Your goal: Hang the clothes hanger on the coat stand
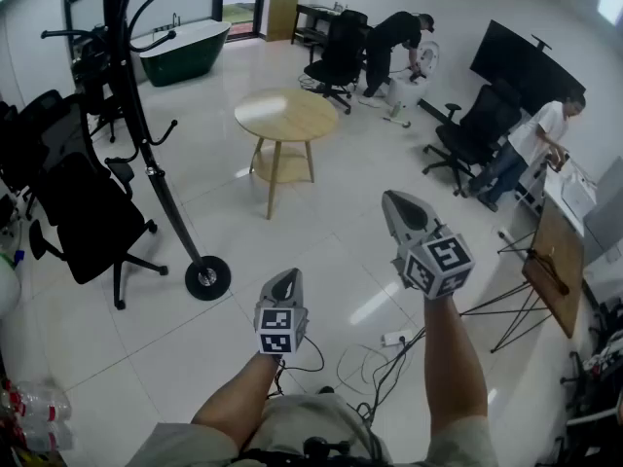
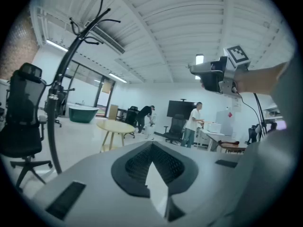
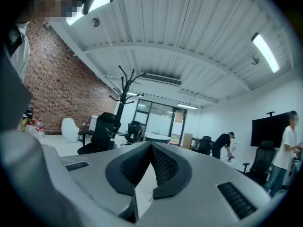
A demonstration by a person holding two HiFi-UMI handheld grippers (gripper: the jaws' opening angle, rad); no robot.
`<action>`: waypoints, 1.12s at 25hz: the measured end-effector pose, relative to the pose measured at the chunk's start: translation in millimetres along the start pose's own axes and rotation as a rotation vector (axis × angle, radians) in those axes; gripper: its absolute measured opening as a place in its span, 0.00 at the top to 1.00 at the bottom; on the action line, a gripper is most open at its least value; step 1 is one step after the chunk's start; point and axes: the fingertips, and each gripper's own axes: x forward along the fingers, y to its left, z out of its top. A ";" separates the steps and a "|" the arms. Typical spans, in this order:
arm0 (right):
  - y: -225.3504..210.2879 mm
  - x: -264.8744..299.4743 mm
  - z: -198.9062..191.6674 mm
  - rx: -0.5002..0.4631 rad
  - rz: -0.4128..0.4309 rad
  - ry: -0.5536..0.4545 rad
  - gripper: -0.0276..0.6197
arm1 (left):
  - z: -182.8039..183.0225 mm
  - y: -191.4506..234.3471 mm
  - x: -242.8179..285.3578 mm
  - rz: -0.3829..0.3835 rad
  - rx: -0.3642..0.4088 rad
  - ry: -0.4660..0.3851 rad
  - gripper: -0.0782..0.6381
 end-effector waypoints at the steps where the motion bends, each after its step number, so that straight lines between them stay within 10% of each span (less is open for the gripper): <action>1: -17.7 4.1 -4.8 -0.003 -0.015 -0.002 0.95 | 12.9 -8.3 20.0 -0.012 0.016 -0.020 0.87; 5: -141.2 -10.3 -35.7 0.001 -0.098 -0.002 0.95 | 58.5 -91.9 120.9 -0.087 0.069 -0.080 0.87; 19: -797.7 -288.4 -198.5 -0.023 -0.495 0.074 0.89 | 87.6 -642.6 589.0 -0.461 0.182 -0.048 0.81; 28: -1154.8 -252.1 -336.3 -0.024 -0.797 0.207 0.89 | 110.3 -784.7 981.0 -0.772 0.235 -0.011 0.79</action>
